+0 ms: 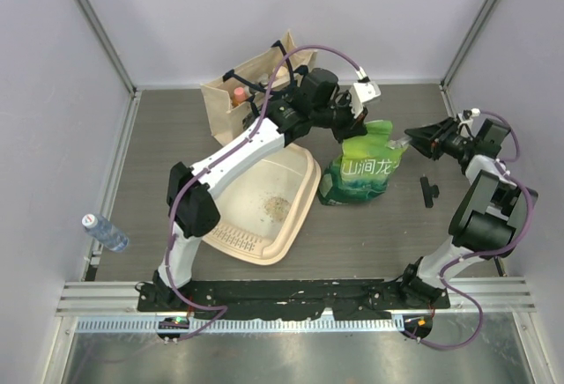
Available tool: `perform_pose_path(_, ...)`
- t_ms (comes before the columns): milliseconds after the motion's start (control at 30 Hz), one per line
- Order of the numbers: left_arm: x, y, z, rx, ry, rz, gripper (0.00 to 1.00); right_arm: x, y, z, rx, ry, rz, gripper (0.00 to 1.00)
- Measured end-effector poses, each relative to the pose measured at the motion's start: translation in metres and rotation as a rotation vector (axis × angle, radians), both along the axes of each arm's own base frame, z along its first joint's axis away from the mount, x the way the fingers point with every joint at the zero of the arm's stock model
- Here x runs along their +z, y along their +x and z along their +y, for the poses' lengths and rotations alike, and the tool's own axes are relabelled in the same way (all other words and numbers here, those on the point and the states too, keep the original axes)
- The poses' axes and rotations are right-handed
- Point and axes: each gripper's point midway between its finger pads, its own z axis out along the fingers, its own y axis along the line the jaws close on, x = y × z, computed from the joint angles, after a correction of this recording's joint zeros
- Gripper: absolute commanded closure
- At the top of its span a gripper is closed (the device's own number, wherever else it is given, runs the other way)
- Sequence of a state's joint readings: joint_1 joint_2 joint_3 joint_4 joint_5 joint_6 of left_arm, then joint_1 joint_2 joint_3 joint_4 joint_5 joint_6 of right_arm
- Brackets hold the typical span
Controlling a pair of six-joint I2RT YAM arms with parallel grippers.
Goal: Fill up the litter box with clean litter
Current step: 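Scoop the cat litter from the cat litter bag.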
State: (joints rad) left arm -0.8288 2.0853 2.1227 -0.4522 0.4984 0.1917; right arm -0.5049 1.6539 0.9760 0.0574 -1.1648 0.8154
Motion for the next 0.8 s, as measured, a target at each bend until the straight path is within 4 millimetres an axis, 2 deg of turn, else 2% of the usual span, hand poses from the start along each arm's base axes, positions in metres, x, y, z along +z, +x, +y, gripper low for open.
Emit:
perform_pose_path(167,0.006,-0.001,-0.001,-0.004,-0.013,-0.01,1.0,0.007,0.003,-0.02,-0.066,0.031,0.006,0.99)
perform_pose_path(500,0.01,-0.001,0.0,-0.003,-0.022,-0.017,1.0,0.016,0.009,-0.026,-0.103,0.06,0.004,0.99)
perform_pose_path(800,0.015,0.001,0.003,0.003,-0.033,-0.027,1.0,0.038,0.013,-0.033,-0.157,0.037,-0.047,0.99)
